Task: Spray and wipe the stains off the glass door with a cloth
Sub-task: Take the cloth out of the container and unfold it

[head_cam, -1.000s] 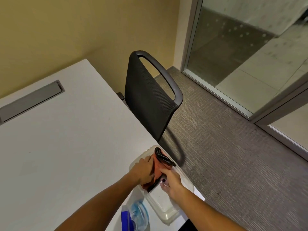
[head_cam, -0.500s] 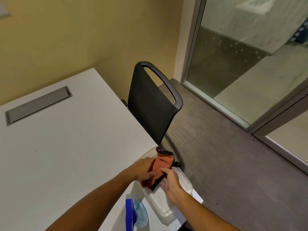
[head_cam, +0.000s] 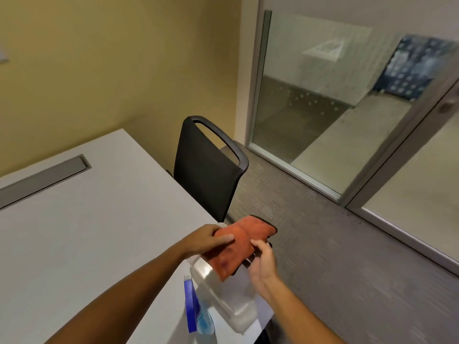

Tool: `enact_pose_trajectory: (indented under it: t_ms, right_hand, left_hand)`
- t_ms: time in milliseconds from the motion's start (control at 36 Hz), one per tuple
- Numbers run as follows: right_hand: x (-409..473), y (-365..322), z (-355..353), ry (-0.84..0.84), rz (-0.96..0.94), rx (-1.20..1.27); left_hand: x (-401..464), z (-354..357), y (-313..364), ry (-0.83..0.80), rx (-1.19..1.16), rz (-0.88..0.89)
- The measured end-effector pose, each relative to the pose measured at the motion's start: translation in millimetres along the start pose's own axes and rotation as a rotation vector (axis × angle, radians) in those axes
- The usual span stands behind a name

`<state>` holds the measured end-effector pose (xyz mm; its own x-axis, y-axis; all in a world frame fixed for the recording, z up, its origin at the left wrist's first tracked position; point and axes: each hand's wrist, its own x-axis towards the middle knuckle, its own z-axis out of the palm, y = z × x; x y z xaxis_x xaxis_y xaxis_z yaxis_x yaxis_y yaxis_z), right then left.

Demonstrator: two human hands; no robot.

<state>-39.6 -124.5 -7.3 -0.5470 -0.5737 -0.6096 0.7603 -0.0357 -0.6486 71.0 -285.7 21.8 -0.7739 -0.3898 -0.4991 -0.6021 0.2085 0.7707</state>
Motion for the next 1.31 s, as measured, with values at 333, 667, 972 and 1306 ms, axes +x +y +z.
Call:
enact_pose_trajectory:
  t_ms: [333, 667, 972, 1306]
  right_hand:
    - [-56, -36, -45, -0.028, -0.155, 0.039]
    - [-84, -67, -76, -0.023, -0.265, 0.055]
    - [-135, -98, -138, 0.162, -0.953, -0.963]
    - [-157, -146, -267, -0.144, -1.652, -1.736]
  left_hand:
    - [-23, 36, 66, -0.107, -0.048, 0.142]
    - [-63, 68, 129, -0.103, 0.054, 0.267]
    - [-75, 131, 191, -0.044, 0.08, 0.215]
    - [-78, 236, 247, -0.3, -0.207, 0.146]
